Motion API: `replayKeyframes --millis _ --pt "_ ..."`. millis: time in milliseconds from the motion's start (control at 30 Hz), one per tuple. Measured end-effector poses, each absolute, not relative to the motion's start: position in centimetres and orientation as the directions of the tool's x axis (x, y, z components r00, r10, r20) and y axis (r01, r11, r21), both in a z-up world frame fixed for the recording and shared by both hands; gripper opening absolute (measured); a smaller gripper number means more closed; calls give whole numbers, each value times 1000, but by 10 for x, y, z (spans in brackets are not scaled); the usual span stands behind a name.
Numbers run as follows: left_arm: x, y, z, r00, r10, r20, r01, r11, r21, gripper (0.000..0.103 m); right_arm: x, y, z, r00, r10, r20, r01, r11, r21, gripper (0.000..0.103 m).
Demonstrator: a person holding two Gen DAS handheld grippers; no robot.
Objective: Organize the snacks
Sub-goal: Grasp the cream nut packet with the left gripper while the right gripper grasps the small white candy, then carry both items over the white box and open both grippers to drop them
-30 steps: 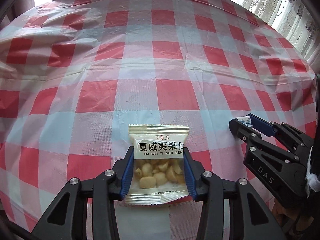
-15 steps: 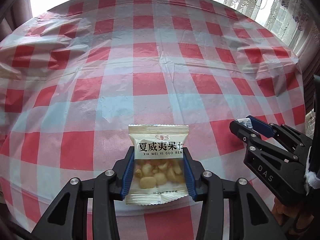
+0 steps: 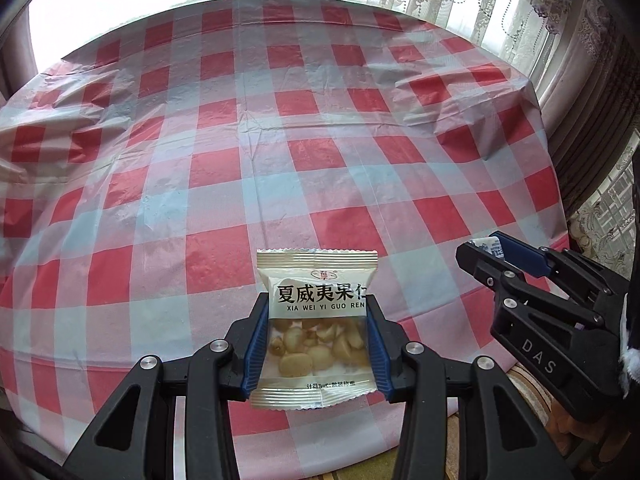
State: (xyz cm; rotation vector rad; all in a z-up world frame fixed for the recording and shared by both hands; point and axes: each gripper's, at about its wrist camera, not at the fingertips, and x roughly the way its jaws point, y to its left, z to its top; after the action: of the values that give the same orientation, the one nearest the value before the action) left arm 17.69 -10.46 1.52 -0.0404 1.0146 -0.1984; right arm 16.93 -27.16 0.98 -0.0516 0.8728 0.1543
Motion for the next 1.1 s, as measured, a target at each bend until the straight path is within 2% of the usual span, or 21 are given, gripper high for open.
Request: replayKeyframes --millis 1100 --pt "78 -297 43 420 -376 -826 535 838 -109 45 25 -460 27 625 -120 -771 181 984 -7 38"
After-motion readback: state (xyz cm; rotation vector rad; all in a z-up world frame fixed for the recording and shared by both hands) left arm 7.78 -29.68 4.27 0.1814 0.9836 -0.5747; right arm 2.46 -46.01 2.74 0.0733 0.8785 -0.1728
